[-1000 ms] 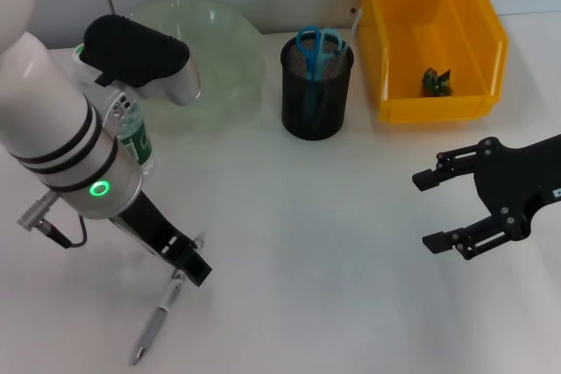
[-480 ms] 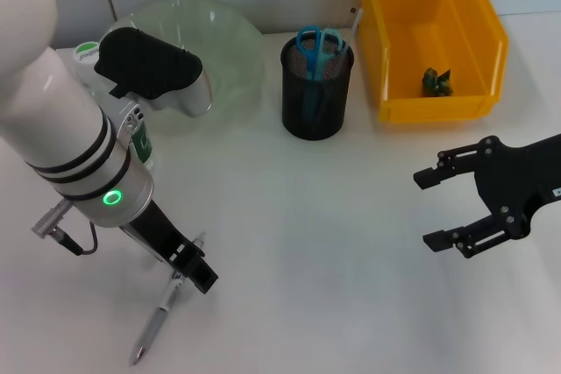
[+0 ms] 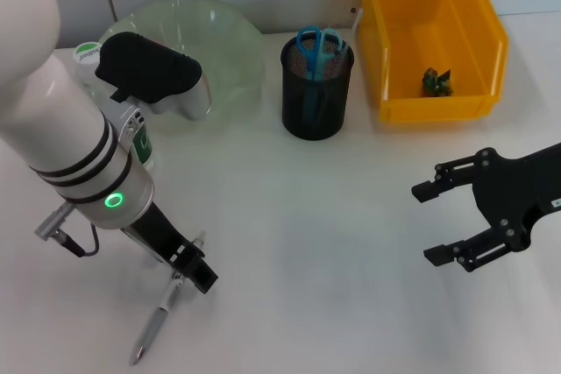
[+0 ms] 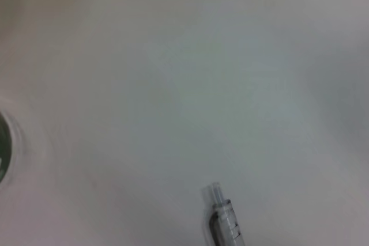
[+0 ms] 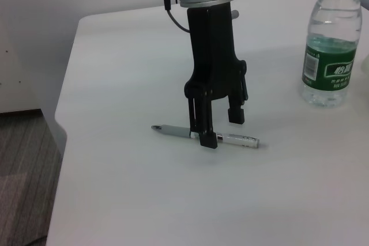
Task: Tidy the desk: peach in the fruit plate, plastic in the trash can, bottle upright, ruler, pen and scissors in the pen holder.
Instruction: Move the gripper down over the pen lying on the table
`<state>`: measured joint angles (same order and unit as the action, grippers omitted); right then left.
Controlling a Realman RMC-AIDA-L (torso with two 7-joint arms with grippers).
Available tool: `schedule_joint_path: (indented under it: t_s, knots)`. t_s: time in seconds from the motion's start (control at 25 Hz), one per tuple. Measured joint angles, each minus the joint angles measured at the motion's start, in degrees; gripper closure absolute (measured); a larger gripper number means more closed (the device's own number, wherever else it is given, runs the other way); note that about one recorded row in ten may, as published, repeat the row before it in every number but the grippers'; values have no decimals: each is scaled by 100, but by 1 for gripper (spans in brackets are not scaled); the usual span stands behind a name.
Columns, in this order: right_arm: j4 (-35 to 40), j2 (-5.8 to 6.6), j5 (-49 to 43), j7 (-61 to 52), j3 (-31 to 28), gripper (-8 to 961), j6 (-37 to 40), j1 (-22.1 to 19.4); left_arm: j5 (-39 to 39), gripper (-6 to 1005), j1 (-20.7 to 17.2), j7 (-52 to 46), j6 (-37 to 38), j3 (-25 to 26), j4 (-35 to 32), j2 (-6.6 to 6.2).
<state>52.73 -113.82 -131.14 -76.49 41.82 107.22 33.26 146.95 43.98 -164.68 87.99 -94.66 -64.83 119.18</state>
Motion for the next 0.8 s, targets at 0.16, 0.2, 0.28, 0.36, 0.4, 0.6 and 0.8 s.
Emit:
schedule_joint_path:
  t_s: [0.16,0.2,0.28,0.36,0.4,0.6,0.8]
  knots:
    - [0,0,23,70,5,127,33,-9,-1,219,11,7,-27,0,97,0]
    - [0,0,23,70,5,127,33,-9,2,219,14,14,-26,0,120,0]
    - [0,0,28,75,5,127,31,-11,7,241,17,16,-28,0,127,0]
    - [0,-12,27,82,3,127,4,-12,10,263,17,17,-28,3,130,0]
    - [0,-12,27,82,3,127,4,-12,9,274,17,17,-28,3,130,0]
    - [0,-24,28,129,1,128,-5,-13,0,329,32,22,-25,-5,214,0]
    - [0,-46,29,139,1,127,-9,-7,-1,361,36,23,-50,-8,298,0]
